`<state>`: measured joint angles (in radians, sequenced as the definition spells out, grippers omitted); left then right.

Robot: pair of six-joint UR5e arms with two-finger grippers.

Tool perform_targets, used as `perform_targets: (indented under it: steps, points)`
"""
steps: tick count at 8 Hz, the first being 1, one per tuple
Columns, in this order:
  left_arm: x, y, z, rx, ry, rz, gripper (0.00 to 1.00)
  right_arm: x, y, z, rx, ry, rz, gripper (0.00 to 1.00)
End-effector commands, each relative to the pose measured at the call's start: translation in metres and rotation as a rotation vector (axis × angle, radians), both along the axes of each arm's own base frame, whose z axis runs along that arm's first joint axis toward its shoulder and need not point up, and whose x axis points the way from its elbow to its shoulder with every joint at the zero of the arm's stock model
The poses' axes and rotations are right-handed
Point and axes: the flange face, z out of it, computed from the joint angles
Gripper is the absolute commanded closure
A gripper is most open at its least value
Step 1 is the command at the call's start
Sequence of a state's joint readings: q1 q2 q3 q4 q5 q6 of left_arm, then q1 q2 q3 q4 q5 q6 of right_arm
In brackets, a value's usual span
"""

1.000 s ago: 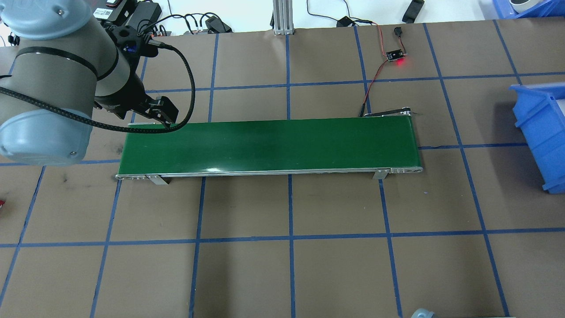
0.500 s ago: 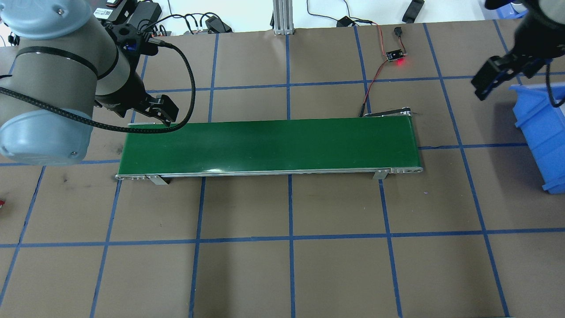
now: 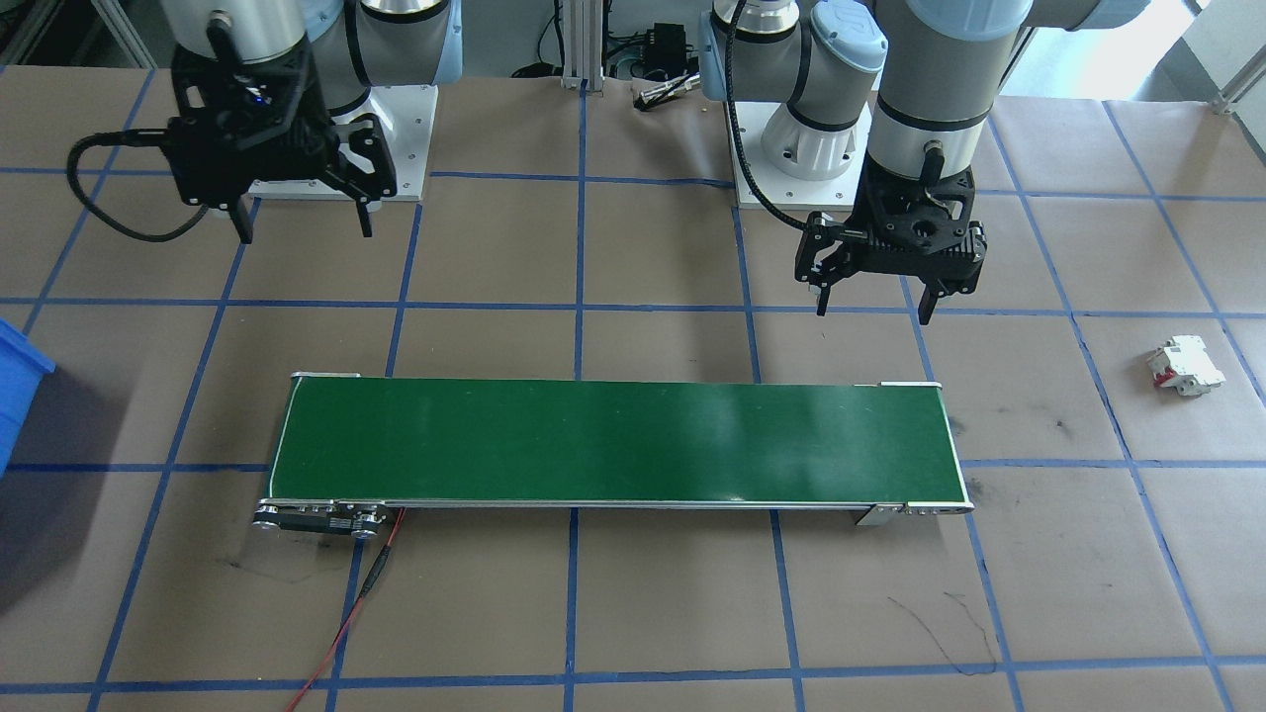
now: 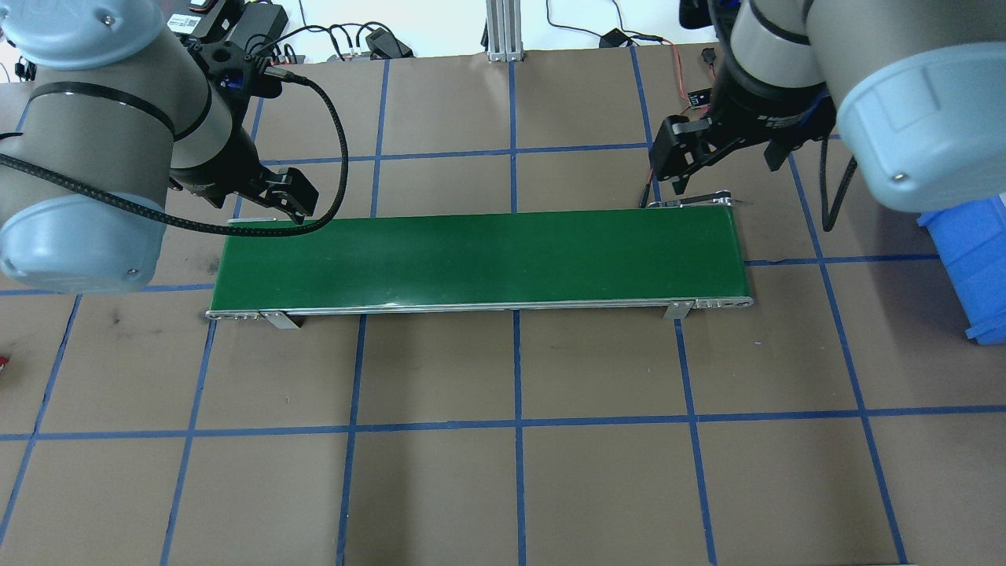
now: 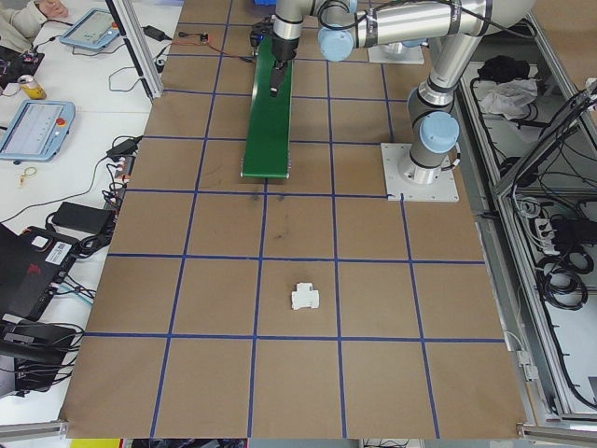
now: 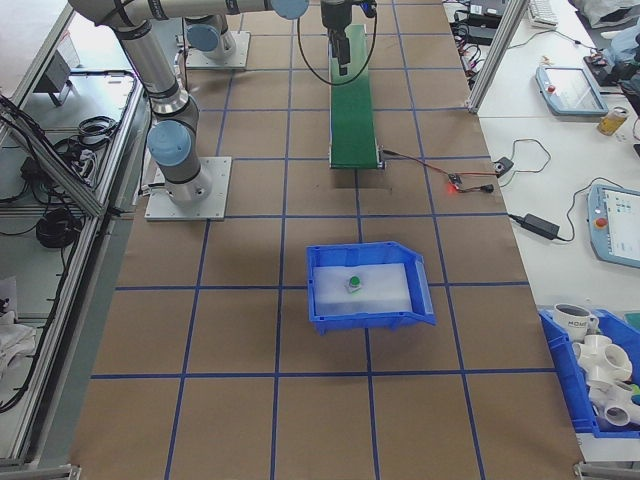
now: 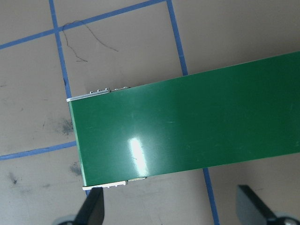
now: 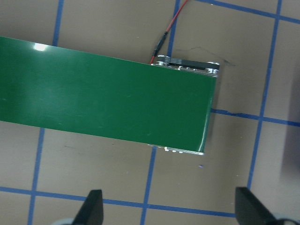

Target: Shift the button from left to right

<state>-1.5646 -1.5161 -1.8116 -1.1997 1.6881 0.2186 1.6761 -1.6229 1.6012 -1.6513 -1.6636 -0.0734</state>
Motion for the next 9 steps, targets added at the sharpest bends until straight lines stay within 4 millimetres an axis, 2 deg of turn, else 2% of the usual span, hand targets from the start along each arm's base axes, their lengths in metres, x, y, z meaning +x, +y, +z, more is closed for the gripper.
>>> perform_targets:
  steps: [1, 7, 9]
  points:
    - [0.0001, -0.0006, 0.0005, -0.002, -0.001, -0.001, 0.00, 0.0306, 0.0057, -0.0057, 0.010, -0.073, -0.029, 0.00]
    - [0.0056, -0.0012, 0.0009, -0.001, -0.005, 0.015, 0.00, 0.0293, 0.0058, -0.0037, 0.003, -0.074, -0.018, 0.00]
    - [0.0064, -0.0016, -0.0066, 0.014, -0.005, 0.015, 0.00, 0.0288, 0.0078, -0.0002, -0.003, -0.073, -0.016, 0.00]
